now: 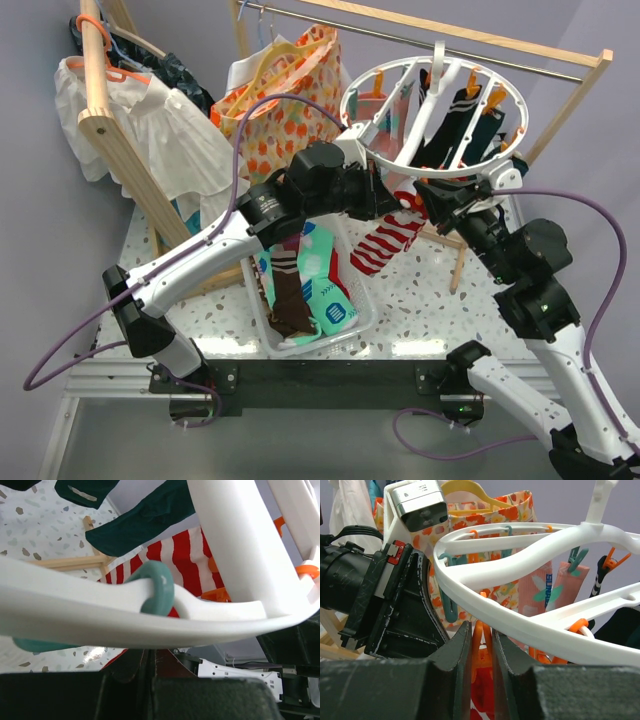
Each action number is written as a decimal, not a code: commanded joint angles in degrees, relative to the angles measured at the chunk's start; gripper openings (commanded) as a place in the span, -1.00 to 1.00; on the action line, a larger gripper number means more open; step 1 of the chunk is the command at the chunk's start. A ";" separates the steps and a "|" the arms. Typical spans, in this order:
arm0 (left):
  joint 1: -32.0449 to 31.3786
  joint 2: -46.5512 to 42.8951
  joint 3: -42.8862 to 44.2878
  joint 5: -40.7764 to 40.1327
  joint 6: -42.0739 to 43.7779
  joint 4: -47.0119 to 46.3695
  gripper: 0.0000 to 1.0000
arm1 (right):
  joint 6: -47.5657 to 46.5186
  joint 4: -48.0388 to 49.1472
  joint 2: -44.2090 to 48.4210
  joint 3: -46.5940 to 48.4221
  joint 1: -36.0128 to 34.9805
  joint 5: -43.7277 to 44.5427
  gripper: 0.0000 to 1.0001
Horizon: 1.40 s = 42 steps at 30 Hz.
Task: Clip the socks to the hanger
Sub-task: Clamp the sock onto the hanger.
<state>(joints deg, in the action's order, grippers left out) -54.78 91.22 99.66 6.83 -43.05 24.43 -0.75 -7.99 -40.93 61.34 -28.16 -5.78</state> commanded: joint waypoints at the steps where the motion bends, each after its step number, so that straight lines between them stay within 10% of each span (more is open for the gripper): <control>1: 0.47 -2.36 2.38 1.08 -1.86 -2.98 -1.00 | -2.23 0.78 -0.38 -1.22 -0.31 -3.36 -0.87; 42: 2.31 -3.77 -0.60 8.11 -5.12 -5.27 -1.00 | -5.49 6.58 0.32 -4.12 -0.23 1.38 -0.86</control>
<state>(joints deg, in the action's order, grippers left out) -52.97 89.34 99.48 12.53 -47.29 22.74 -4.67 -2.48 -40.75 57.76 -28.16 -4.89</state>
